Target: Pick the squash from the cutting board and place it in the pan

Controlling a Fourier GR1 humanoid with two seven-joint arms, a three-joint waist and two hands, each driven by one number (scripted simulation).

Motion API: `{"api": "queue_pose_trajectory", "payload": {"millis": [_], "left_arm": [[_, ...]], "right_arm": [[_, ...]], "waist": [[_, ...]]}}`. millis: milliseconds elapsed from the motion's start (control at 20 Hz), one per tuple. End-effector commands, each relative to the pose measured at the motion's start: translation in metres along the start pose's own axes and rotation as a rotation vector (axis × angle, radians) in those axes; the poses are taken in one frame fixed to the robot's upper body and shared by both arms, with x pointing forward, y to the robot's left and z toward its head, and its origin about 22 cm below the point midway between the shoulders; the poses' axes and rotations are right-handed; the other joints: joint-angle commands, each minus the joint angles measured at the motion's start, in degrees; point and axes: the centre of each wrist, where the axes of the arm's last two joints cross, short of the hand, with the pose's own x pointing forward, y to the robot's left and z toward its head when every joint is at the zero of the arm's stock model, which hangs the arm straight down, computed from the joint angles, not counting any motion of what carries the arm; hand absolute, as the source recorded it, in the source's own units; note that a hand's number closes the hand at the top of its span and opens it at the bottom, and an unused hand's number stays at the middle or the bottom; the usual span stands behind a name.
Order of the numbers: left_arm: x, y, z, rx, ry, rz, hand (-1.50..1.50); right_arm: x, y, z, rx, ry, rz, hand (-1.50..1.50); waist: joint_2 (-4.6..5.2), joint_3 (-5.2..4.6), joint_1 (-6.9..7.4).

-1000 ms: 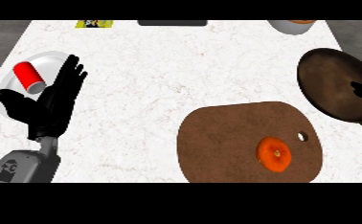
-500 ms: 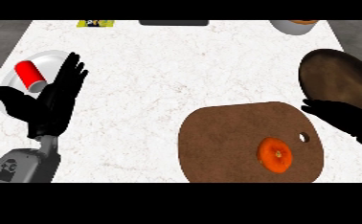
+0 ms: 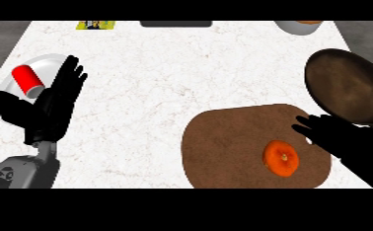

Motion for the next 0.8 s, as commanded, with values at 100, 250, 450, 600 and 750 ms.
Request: {"api": "queue_pose_trajectory", "payload": {"millis": [100, 250, 450, 600, 750], "left_arm": [[-0.003, -0.011, -0.003, 0.007, -0.007, -0.005, 0.00], [-0.009, 0.012, 0.013, -0.006, -0.010, -0.013, 0.00], [0.005, -0.002, -0.006, 0.004, 0.000, -0.013, 0.00], [0.001, 0.002, -0.010, -0.008, -0.002, 0.013, 0.00], [0.002, -0.005, 0.008, -0.009, -0.007, 0.004, 0.00]], "right_arm": [[0.033, 0.011, -0.003, -0.051, 0.061, 0.089, -1.50], [0.055, 0.008, 0.002, -0.063, 0.067, 0.073, -1.50], [0.055, 0.007, -0.011, -0.056, 0.041, 0.059, -1.50], [0.074, 0.021, -0.021, -0.023, 0.082, 0.081, -1.50], [0.062, 0.029, -0.040, -0.004, 0.129, 0.076, -1.50]], "waist": [[0.03, 0.02, -0.10], [-0.04, -0.01, 0.12], [0.02, 0.02, -0.10], [0.02, 0.01, -0.10], [0.01, 0.03, 0.12]]}}
